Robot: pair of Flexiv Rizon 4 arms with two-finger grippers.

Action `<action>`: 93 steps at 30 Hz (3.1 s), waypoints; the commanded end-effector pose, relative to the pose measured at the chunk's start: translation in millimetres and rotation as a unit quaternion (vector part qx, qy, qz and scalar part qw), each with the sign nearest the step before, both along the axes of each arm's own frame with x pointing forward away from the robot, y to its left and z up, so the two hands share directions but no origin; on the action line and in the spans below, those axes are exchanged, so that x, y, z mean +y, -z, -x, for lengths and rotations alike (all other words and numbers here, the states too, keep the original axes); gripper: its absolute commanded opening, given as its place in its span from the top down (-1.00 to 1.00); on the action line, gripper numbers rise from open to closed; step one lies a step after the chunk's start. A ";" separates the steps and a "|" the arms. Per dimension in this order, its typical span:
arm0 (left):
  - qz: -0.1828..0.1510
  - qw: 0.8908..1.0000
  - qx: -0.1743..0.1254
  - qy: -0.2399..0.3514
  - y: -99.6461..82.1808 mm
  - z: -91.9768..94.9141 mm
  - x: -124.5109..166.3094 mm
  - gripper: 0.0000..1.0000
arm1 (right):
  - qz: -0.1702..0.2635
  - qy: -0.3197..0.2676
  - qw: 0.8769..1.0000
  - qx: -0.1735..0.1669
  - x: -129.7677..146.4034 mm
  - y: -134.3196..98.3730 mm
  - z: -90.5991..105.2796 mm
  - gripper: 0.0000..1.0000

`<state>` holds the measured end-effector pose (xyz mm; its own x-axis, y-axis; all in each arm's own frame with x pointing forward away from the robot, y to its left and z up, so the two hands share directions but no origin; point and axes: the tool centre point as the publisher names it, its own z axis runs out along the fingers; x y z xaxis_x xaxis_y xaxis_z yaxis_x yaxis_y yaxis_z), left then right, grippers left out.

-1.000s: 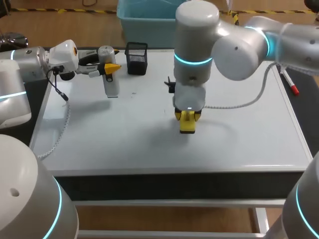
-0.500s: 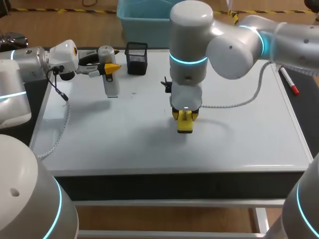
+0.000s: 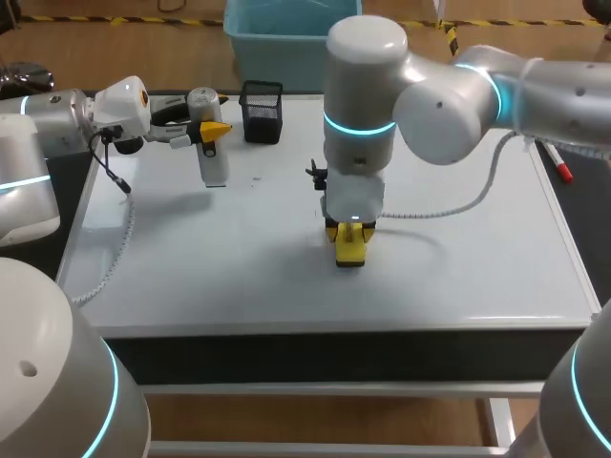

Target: Pick up the inspection probe, press it on each red-marked spot on the whiteboard one by one, put down the probe, pick up the eraser, and wipe off all the red marks.

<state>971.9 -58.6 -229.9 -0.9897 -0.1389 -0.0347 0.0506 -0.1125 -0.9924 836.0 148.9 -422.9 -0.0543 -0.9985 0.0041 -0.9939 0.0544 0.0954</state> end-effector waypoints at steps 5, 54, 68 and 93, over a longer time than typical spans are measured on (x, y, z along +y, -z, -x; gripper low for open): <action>0.000 1.000 -0.001 0.000 -0.5 -0.5 -0.3 1.00 | 0.004 -0.003 1.000 0.000 4.2 12.7 -5.3 1.00; 0.000 1.000 -0.001 0.000 -0.5 -0.5 -0.3 1.00 | 0.025 0.042 0.998 -0.043 -88.5 -56.5 -15.9 1.00; 0.000 1.000 -0.001 0.000 -0.5 -0.5 -0.3 1.00 | 0.025 0.042 0.998 -0.043 -88.5 -56.5 -15.9 1.00; 0.000 1.000 -0.001 0.000 -0.5 -0.5 -0.3 1.00 | 0.032 0.034 0.997 -0.061 -97.4 -83.7 -176.1 1.00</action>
